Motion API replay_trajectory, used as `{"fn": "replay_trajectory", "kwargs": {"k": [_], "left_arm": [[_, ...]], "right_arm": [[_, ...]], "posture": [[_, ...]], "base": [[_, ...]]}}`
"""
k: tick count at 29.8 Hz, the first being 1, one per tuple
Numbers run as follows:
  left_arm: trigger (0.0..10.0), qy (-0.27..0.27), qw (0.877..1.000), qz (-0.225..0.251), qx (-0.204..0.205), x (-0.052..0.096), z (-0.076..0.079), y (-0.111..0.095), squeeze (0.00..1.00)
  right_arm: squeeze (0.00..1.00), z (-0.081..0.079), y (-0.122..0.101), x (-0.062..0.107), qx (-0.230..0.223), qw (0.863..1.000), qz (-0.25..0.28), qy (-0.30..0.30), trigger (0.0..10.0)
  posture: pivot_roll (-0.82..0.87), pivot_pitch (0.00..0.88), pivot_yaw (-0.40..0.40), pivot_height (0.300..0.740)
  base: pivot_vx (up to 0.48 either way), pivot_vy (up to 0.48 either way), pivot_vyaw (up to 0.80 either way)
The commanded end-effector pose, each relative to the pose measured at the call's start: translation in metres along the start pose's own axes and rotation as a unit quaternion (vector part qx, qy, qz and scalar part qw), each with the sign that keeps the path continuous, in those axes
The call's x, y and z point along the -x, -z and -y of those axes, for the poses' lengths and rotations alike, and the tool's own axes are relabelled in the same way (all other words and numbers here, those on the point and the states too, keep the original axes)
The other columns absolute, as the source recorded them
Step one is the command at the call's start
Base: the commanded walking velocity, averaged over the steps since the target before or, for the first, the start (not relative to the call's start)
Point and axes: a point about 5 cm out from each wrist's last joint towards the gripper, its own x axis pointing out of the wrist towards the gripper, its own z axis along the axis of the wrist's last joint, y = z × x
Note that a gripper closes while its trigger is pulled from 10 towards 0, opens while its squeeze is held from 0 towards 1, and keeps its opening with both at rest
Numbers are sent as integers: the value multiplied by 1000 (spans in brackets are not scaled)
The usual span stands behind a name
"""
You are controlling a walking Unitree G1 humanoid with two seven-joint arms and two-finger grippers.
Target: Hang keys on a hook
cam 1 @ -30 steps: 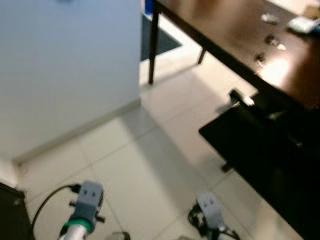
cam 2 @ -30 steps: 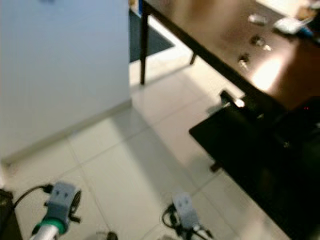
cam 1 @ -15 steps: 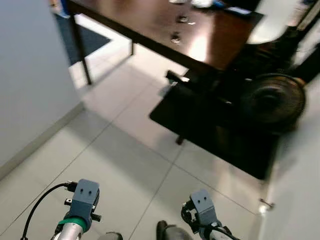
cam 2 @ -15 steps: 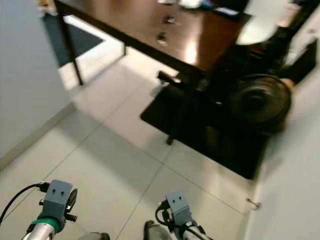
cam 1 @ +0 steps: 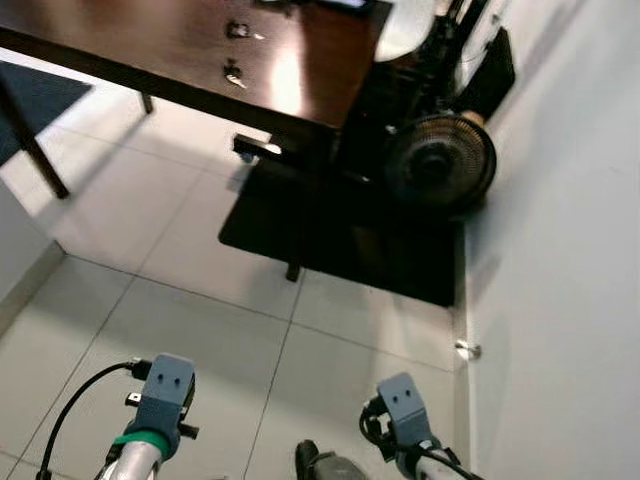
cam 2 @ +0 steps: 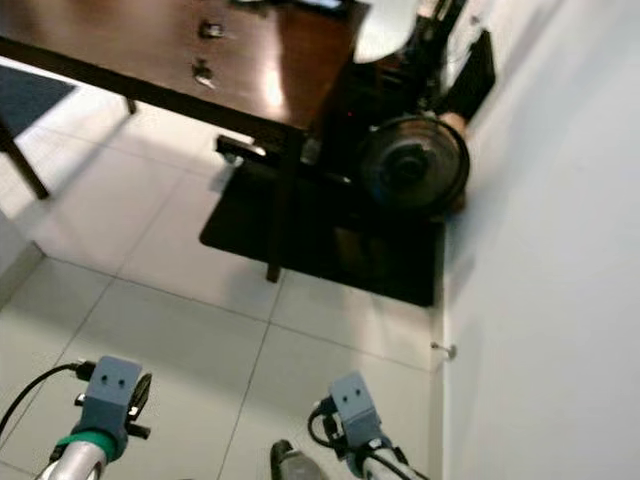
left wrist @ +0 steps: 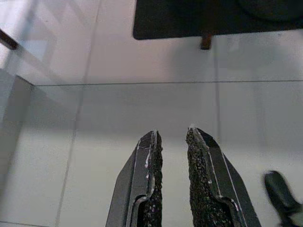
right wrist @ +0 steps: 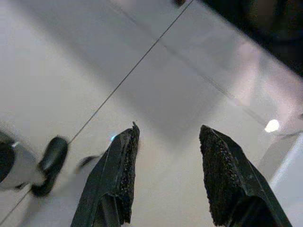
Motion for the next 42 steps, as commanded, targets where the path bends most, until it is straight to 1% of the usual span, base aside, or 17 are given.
{"fn": "replay_trajectory", "kwargs": {"k": [1, 16, 19, 21, 23, 24, 25, 30, 31, 32, 34, 36, 38, 39, 40, 41, 42], "left_arm": [[10000, 2, 1000, -15, -10, 4, 2, 9, 0], [10000, -9, 1000, -3, -7, -2, -1, 2, 0], [10000, -5, 999, 49, 1, -6, -7, -25, 0], [10000, 2, 998, 66, 8, -6, -8, -34, 0], [10000, 31, 993, 112, 33, -5, -9, -64, 0], [10000, 31, 993, 112, 33, -5, -9, -64, 0], [10000, 59, 985, 154, 52, -3, -8, -91, 0], [10000, 67, 982, 165, 55, -2, -8, -98, 0], [10000, 83, 973, 204, 74, -1, -7, -124, 0], [10000, 83, 973, 204, 74, -1, -7, -124, 0], [10000, 134, 944, 282, 107, 9, 0, -177, 0], [10000, 134, 944, 282, 107, 9, 0, -177, 0], [10000, 191, 915, 332, 129, 25, 9, -213, 0], [10000, 191, 915, 332, 129, 25, 9, -213, 0], [10000, 211, 904, 345, 140, 32, 12, -223, 0], [10000, 211, 904, 345, 140, 32, 12, -223, 0], [10000, 226, 893, 358, 151, 37, 14, -233, 0]], "right_arm": [[0, -1, 6, 2, 8, 1000, -15, -2, 10000], [0, -4, -9, -6, 45, 999, 5, -17, 10000], [0, 2, -40, -12, 35, 995, 91, -7, 10000], [0, 4, -49, -13, 35, 993, 115, -5, 10000], [0, 9, -78, -13, 44, 981, 190, -5, 10000], [0, 9, -78, -13, 44, 981, 190, -5, 10000], [0, 12, -100, -10, 56, 968, 245, -6, 10000], [0, 13, -105, -9, 60, 965, 256, -6, 10000], [0, 16, -123, -6, 69, 954, 293, -1, 10000], [0, 16, -123, -6, 69, 954, 293, -1, 10000], [0, 24, -162, 2, 89, 928, 363, 13, 10000], [0, 24, -162, 2, 89, 928, 363, 13, 10000], [0, 29, -188, 11, 102, 907, 409, 23, 10000], [0, 29, -188, 11, 102, 907, 409, 23, 10000], [0, 30, -194, 14, 105, 902, 418, 25, 10000], [0, 30, -194, 14, 105, 902, 418, 25, 10000], [0, 31, -196, 15, 106, 901, 421, 26, 10000]], "posture": [[105, 88, 37, 740], [125, 70, 23, 740], [125, 71, 24, 740], [122, 72, 23, 740], [122, 72, 23, 740], [122, 72, 23, 740], [119, 75, 23, 740], [119, 75, 23, 740], [115, 75, 24, 740], [115, 75, 24, 740], [107, 72, 28, 740], [107, 72, 28, 740], [104, 72, 29, 740], [104, 72, 29, 740], [104, 72, 29, 740], [104, 72, 29, 740], [104, 72, 29, 740]], "base": [[458, 0, 0], [458, 0, 0], [455, 0, 0], [454, 0, 0], [429, 0, 0], [424, 0, 0], [412, 0, 0], [412, 0, 0], [412, 0, 0], [412, 0, 0], [412, 0, 0], [412, 0, 0], [407, 0, 0], [409, 0, 0], [405, 0, 0], [405, 0, 0], [394, 0, 0]]}}
